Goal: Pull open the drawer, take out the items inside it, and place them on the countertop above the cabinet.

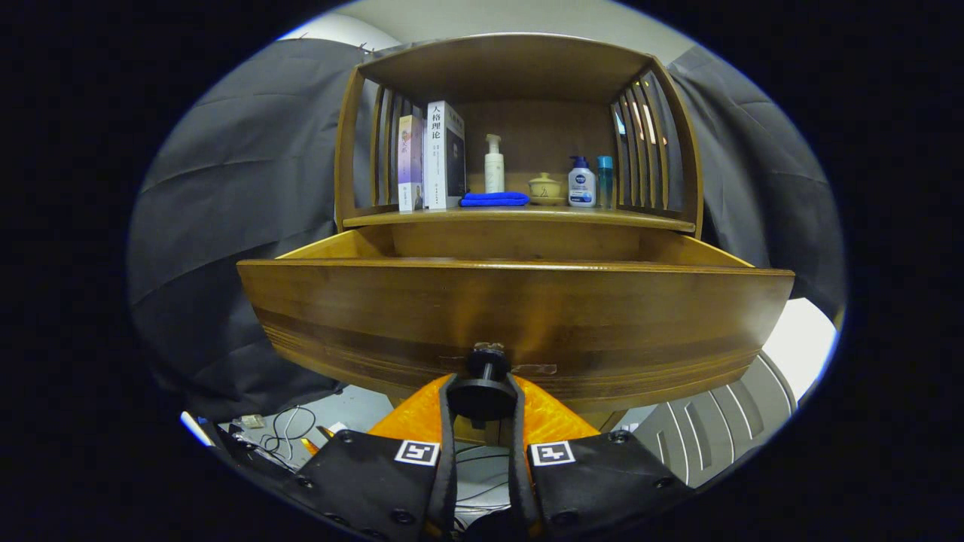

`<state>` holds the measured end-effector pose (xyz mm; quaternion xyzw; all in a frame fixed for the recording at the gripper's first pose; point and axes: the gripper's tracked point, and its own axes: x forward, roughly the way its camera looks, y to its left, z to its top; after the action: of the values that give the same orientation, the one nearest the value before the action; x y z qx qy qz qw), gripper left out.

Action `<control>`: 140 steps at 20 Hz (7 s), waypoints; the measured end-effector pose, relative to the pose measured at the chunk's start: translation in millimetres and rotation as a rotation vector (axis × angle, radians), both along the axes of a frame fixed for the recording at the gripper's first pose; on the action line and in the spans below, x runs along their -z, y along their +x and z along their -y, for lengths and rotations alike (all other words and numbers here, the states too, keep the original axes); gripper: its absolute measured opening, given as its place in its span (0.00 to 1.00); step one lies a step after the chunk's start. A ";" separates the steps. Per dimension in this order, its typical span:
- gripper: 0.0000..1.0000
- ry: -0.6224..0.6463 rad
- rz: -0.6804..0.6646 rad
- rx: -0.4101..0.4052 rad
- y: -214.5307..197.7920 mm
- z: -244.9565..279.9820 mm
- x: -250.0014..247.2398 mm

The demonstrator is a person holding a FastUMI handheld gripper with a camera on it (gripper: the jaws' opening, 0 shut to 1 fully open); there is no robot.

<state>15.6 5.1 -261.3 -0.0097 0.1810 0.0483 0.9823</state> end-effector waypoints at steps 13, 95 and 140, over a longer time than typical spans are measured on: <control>1.00 -0.077 -0.007 -0.007 -40.1 52.2 -76.8; 0.19 0.199 -0.409 -0.058 212.7 51.3 -197.1; 0.98 0.000 0.243 0.016 111.0 38.8 -245.4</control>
<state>126.6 -33.6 -15.9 -0.0139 0.0607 0.0389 0.9973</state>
